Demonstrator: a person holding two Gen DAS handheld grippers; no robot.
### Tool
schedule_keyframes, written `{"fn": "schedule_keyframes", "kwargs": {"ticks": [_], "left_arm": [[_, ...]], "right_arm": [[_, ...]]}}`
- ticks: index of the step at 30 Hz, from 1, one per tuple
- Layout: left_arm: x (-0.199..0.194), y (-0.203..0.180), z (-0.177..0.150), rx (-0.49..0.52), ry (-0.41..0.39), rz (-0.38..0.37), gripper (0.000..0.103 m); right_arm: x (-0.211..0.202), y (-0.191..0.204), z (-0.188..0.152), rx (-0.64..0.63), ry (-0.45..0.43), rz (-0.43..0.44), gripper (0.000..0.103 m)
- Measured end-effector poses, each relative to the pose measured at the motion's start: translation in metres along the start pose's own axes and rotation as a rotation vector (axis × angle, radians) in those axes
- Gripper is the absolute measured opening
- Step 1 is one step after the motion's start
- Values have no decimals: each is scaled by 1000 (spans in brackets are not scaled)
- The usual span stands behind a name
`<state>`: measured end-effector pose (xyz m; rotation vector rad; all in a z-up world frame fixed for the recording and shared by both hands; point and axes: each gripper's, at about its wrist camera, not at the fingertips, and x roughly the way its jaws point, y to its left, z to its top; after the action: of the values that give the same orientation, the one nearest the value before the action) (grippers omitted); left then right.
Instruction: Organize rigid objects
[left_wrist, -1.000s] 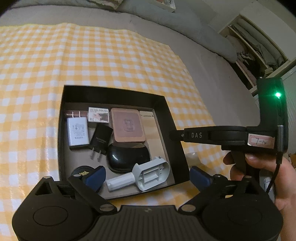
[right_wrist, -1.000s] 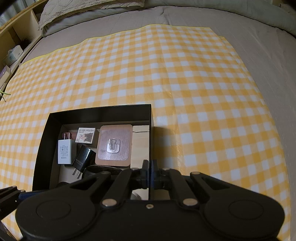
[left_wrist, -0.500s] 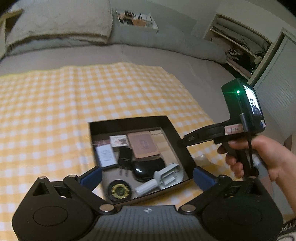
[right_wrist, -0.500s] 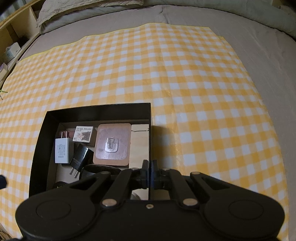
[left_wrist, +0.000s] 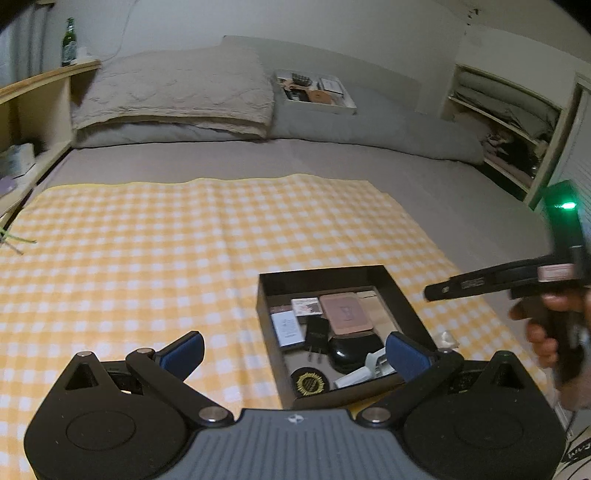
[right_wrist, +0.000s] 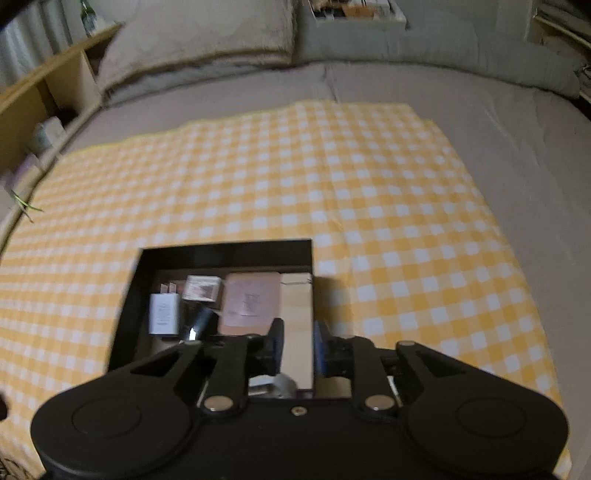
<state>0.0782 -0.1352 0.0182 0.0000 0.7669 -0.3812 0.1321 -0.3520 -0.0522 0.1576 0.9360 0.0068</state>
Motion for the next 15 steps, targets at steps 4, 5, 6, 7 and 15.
{"fn": "schedule_keyframes", "kwargs": {"ticks": [4, 5, 6, 7, 15], "left_arm": [[-9, 5, -7, -1, -14, -1, 103], [-11, 6, -8, 7, -21, 3, 103], [-13, 6, -10, 15, -27, 6, 103], [-15, 5, -11, 24, -36, 12, 103], [-41, 5, -25, 115, -155, 87, 103]], "right_arm": [[-33, 13, -9, -9, -83, 26, 37], [-42, 18, -12, -16, -105, 28, 45], [-51, 22, -15, -24, -129, 29, 48], [-59, 26, -18, -32, -154, 29, 51], [-110, 47, -48, -72, -315, -2, 72]]}}
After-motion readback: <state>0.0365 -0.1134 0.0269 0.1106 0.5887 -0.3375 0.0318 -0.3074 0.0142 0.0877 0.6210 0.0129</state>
